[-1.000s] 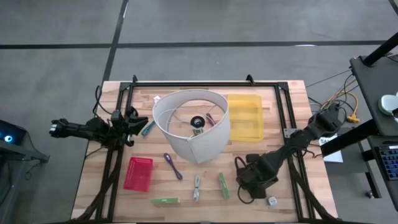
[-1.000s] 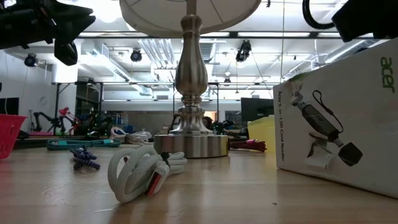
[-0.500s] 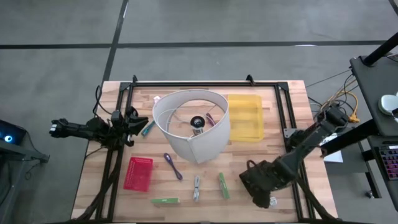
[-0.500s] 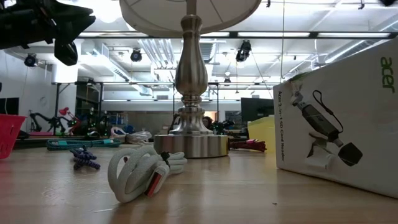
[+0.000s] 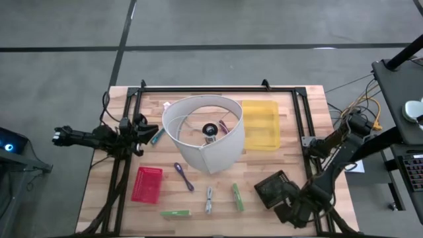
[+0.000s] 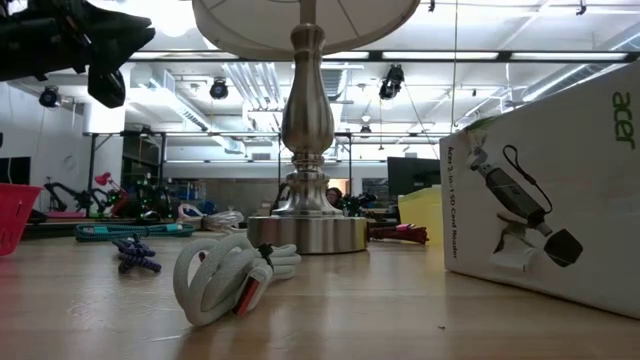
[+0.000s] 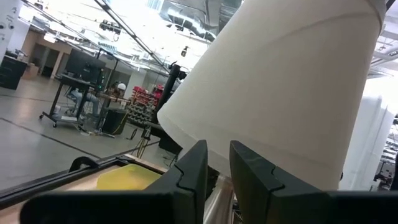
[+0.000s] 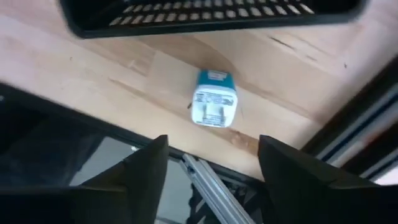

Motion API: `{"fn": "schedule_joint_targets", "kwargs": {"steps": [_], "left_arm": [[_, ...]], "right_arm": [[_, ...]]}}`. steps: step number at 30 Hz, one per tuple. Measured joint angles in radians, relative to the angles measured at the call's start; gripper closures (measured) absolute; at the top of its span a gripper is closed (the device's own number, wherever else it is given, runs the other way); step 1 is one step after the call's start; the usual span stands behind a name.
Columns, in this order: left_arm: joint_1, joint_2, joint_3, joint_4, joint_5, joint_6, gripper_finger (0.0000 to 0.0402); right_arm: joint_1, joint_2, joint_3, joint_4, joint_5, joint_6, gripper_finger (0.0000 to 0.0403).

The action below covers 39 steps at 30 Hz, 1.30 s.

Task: Pick and place items into bin
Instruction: Put the blue charger adapter into the black bin

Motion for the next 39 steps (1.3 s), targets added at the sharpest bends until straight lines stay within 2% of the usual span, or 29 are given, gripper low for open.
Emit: {"fn": "schedule_joint_targets", "kwargs": {"steps": [8,16,21,31,35,39], "left_arm": [[-0.001,0.015,-0.001,0.002,0.000,-0.004,0.0349],[-0.001,0.037,-0.001,0.000,0.000,-0.004,0.0349],[0.000,0.055,-0.001,0.000,0.000,-0.004,0.0349],[0.000,0.082,-0.001,0.002,0.000,-0.004,0.0349],[0.000,0.083,-0.001,0.004,0.000,-0.004,0.0349],[0.000,0.082,-0.001,0.003,0.000,-0.004,0.0349]], "right_arm": [[0.005,0.027,-0.027,0.001,0.016,0.024,0.0092],[0.005,0.096,-0.051,0.054,0.018,0.022,0.0077],[0.005,0.143,-0.066,0.145,0.018,0.014,0.0084],[0.009,0.180,-0.079,0.153,0.010,0.019,0.0111],[0.009,0.177,-0.082,0.160,0.004,-0.007,0.0140],[0.009,0.177,-0.082,0.168,-0.001,-0.032,0.0190]]}}
